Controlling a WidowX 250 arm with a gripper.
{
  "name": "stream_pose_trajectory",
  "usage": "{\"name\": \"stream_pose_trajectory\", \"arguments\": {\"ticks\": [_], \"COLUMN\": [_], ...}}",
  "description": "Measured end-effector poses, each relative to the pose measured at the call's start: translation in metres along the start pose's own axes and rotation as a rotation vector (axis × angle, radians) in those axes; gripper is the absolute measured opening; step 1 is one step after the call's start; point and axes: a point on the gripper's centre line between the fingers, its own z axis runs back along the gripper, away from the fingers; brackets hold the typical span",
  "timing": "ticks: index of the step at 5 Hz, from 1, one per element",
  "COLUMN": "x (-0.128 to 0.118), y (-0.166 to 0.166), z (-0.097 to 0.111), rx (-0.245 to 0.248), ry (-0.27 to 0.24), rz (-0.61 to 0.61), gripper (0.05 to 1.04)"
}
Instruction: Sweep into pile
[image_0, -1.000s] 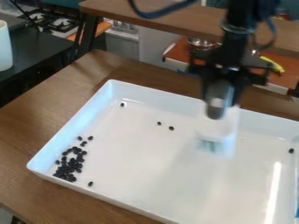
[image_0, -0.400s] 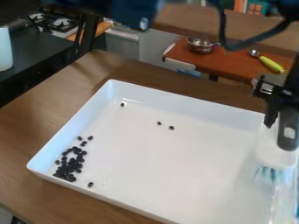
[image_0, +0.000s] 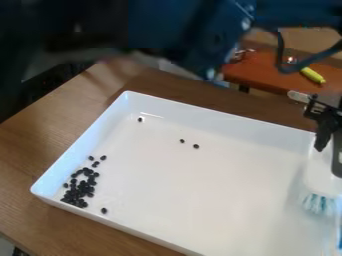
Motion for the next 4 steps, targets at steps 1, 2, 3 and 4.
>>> {"name": "stream_pose_trajectory", "arguments": {"ticks": [1, 2, 3, 4], "x": [0.003, 0.005, 0.007, 0.003], "y": [-0.005, -0.01, -0.009, 0.002], "z": [-0.012, -0.014, -0.017, -0.024], "rx": [0.021, 0.018, 0.033, 0.071], "ry": [0.014, 0.009, -0.007, -0.025], "rz": [0.002, 0.0, 0.004, -0.003], "gripper": [0.497, 0.497, 0.497, 0.497]}}
